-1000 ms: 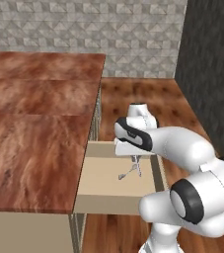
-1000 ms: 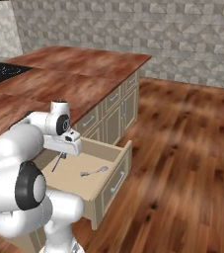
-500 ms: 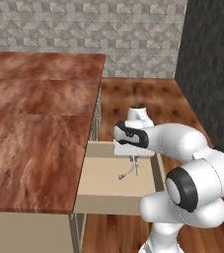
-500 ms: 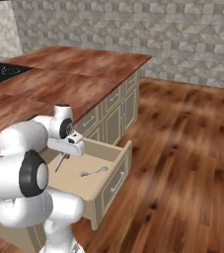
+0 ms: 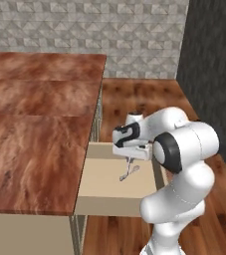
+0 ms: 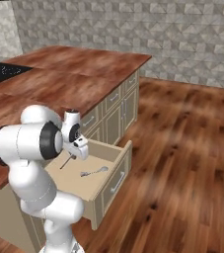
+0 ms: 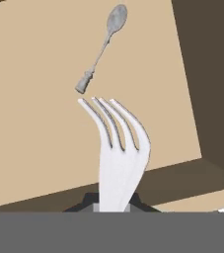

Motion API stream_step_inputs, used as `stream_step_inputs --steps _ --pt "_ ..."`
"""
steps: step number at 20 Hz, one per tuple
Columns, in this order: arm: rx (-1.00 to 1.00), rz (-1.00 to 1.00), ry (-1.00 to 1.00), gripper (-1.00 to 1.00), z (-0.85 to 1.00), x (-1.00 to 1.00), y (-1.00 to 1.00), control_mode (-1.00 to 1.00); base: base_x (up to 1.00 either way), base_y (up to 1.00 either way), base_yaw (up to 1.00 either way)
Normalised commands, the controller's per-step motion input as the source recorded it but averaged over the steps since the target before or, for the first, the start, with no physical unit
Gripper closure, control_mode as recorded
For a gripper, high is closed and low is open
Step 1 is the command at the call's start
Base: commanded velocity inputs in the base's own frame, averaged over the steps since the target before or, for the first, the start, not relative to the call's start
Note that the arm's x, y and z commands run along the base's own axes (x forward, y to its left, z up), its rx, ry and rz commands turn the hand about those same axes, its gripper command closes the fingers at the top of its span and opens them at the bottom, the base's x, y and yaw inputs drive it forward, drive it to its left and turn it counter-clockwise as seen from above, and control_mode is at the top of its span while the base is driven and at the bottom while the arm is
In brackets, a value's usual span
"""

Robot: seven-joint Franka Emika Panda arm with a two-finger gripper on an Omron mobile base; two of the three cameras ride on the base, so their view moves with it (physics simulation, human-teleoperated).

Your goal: Organize the utensils by type. Pick up the wooden spoons from the counter and place them in the open cabinet. Then pick up the metallic utensils from the counter and place them in the open drawer.

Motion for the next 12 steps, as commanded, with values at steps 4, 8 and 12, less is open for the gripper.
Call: stream_step_inputs --steps 4,8,12 --pt "0.00 -0.26 0.03 1.00 -0.45 0.36 -0.07 -1.00 0.00 0.00 0.00" --pt "0.00 -0.21 0.10 1.00 -0.56 0.44 -0.14 -1.00 0.00 0.00 0.00" --pt "0.00 -0.16 0.00 1.00 -0.53 0.23 -0.15 -1.00 0.00 0.00 0.00"
